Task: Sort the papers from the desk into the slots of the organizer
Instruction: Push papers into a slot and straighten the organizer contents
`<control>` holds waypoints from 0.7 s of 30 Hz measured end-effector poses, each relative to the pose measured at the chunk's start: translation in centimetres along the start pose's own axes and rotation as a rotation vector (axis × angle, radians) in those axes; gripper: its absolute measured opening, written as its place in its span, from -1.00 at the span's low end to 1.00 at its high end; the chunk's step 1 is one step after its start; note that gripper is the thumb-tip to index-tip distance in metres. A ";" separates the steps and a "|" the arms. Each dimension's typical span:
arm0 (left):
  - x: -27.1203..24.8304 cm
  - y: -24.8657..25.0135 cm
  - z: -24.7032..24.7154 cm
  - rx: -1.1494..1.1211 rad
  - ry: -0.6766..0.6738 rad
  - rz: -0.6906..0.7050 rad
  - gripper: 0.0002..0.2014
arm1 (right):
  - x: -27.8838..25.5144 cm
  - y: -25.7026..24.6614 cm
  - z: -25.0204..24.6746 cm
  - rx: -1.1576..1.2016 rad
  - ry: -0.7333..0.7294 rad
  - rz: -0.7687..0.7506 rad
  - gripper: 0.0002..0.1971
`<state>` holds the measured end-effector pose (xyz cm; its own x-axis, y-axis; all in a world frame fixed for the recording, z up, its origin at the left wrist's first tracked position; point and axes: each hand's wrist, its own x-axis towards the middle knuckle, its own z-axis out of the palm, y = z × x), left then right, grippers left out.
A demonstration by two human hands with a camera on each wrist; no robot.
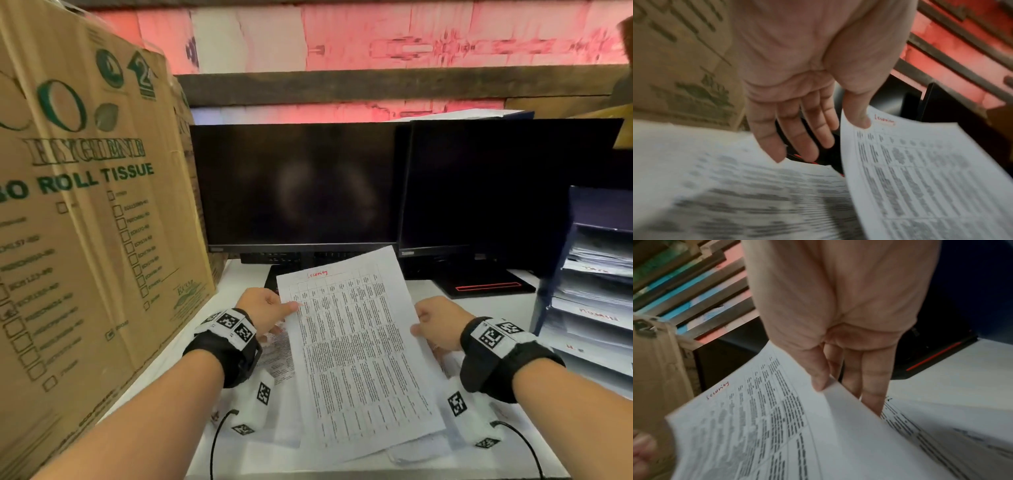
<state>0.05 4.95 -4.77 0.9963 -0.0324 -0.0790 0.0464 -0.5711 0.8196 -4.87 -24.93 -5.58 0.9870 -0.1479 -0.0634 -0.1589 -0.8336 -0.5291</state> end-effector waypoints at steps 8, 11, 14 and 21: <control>0.0 -6.1 -4.7 0.725 -0.055 -0.254 -0.75 | 0.3 -1.2 0.6 -0.026 0.082 0.019 -0.93; -0.7 -6.9 -5.2 0.770 -0.057 -0.274 -0.76 | 0.2 -1.2 1.0 -0.044 0.073 0.041 -0.87; -1.0 -6.8 -5.5 0.668 -0.072 -0.305 -0.60 | 0.0 -1.4 1.4 -0.067 0.067 0.036 -0.70; -0.2 -6.0 -5.7 0.575 0.007 -0.287 -0.54 | -0.1 -2.2 1.4 -0.053 0.053 0.021 -0.68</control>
<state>-0.01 13.05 -6.40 0.9505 0.1913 -0.2449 0.2673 -0.9050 0.3308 -4.61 -22.35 -5.62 0.9809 -0.1922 -0.0285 -0.1819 -0.8566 -0.4828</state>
